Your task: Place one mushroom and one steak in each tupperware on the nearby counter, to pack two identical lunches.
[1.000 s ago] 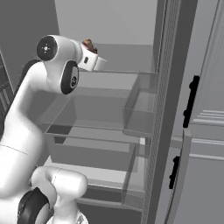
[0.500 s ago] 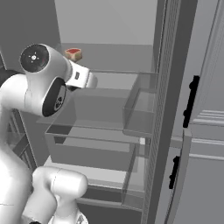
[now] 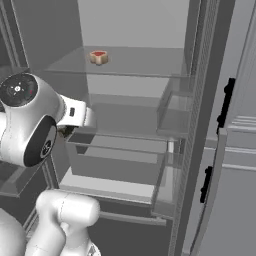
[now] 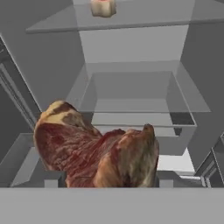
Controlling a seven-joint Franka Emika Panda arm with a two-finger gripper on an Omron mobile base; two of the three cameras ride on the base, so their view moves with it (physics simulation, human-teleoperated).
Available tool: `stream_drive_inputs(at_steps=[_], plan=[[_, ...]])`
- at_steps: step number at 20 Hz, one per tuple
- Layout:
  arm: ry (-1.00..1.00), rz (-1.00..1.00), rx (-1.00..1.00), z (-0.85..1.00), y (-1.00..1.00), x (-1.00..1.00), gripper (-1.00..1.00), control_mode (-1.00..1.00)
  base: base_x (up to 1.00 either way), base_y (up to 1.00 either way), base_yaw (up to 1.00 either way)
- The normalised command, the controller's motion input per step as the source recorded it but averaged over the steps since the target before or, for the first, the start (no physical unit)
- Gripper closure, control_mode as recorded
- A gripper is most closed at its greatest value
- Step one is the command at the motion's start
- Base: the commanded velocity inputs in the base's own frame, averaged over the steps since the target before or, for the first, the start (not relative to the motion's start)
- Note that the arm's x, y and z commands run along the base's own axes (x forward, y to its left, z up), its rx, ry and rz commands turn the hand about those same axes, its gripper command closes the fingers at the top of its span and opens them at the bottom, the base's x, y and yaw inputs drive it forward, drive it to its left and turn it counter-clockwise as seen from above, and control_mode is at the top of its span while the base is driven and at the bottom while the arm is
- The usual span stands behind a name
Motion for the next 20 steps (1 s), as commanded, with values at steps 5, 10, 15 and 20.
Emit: stream_drive_inputs(at_steps=[5,10,15,20], plan=[[0.00,0.00,0.00,0.00,0.00,0.00,1.00,1.00,-1.00,0.40,0.15],[0.00,0.00,0.00,0.00,0.00,0.00,1.00,1.00,-1.00,0.35,0.19],[0.00,0.00,0.00,0.00,0.00,0.00,1.00,1.00,-0.93,0.66,0.35],[0.00,0.00,0.00,0.00,0.00,0.00,1.00,1.00,-0.06,1.00,0.58]])
